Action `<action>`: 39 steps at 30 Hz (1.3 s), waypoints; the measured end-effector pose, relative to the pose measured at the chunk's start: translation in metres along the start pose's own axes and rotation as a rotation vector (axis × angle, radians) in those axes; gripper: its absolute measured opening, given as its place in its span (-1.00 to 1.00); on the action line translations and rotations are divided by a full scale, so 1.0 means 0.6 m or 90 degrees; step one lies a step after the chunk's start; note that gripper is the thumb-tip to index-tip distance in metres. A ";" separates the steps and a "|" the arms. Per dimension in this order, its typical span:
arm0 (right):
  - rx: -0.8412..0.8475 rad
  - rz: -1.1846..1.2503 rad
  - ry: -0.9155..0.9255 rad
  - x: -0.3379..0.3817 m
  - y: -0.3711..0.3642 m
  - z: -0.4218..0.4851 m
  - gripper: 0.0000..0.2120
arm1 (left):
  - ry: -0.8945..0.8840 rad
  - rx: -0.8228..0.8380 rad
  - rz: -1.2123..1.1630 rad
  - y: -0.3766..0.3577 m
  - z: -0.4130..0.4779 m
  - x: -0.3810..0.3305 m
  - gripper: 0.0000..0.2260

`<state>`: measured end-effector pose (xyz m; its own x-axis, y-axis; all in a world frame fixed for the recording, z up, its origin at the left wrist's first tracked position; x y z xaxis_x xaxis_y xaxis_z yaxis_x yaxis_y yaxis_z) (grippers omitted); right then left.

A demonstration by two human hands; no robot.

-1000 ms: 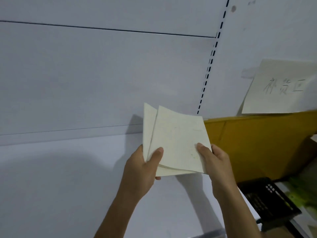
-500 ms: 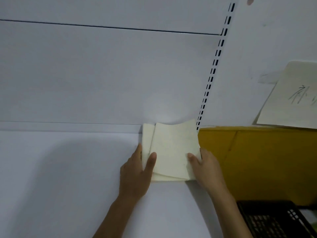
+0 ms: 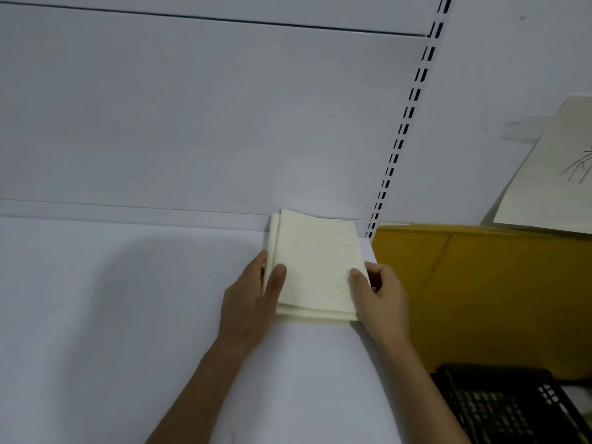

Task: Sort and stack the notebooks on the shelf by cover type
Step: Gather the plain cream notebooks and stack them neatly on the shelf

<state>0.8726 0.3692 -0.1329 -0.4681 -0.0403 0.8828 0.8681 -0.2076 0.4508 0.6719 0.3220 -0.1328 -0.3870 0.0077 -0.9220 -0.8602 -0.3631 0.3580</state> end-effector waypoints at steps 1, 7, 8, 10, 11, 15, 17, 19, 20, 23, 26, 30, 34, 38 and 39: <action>0.008 0.006 0.009 -0.001 0.001 -0.002 -0.85 | 0.000 0.005 -0.012 0.002 -0.001 -0.002 -0.02; 0.070 -0.052 0.050 0.002 -0.007 -0.018 -0.49 | -0.069 0.092 0.027 0.008 -0.006 -0.016 -0.14; 0.064 -0.068 0.056 0.003 -0.008 -0.019 -0.47 | -0.068 0.097 0.051 0.006 -0.006 -0.014 -0.05; 0.041 -0.088 0.056 0.006 -0.008 -0.017 -0.44 | -0.047 0.090 0.066 0.002 -0.005 -0.009 0.14; 0.029 -0.086 0.054 0.007 -0.008 -0.017 -0.43 | -0.042 0.087 0.056 0.001 -0.004 -0.007 0.17; 0.043 -0.080 0.080 0.011 -0.007 -0.021 -0.40 | -0.078 0.115 0.107 0.000 -0.006 -0.001 0.13; 0.066 -0.087 0.085 0.009 -0.004 -0.024 -0.26 | -0.076 0.115 0.123 -0.001 -0.007 0.004 0.09; 0.104 -0.095 0.095 0.008 -0.002 -0.026 -0.08 | -0.070 0.113 0.109 -0.002 -0.010 0.005 0.05; 0.130 -0.115 0.103 0.008 -0.002 -0.027 0.01 | -0.068 0.116 0.101 -0.002 -0.010 0.004 0.04; 0.183 -0.221 0.152 0.011 -0.008 -0.029 0.18 | -0.048 0.122 0.047 0.000 -0.008 0.003 0.07; 0.171 -0.237 0.171 0.009 -0.011 -0.028 0.17 | -0.044 0.123 0.040 0.000 -0.007 0.002 0.05; 0.180 -0.218 0.176 0.007 -0.011 -0.024 0.10 | -0.067 0.136 0.049 0.000 -0.010 0.003 0.09; 0.184 -0.189 0.169 0.008 -0.011 -0.025 0.08 | -0.067 0.135 0.058 0.001 -0.011 0.005 0.03; 0.170 -0.233 0.167 0.005 -0.011 -0.028 0.07 | -0.073 0.137 0.064 0.002 -0.010 0.008 0.02; 0.171 -0.253 0.169 0.005 -0.011 -0.028 0.07 | -0.079 0.141 0.065 0.003 -0.010 0.009 0.03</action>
<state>0.8628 0.3538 -0.1358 -0.7645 -0.2616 0.5891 0.6108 -0.0018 0.7918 0.6703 0.3157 -0.1382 -0.5015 0.1002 -0.8593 -0.8610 -0.1548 0.4845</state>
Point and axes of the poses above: each hand's wrist, its own z-axis towards the middle knuckle, its own y-axis out of the back of the hand, x = y × z, the point moved 3 cm from there along z, towards the middle knuckle, and after that the axes turned 9 degrees about -z, right-handed, at the moved point
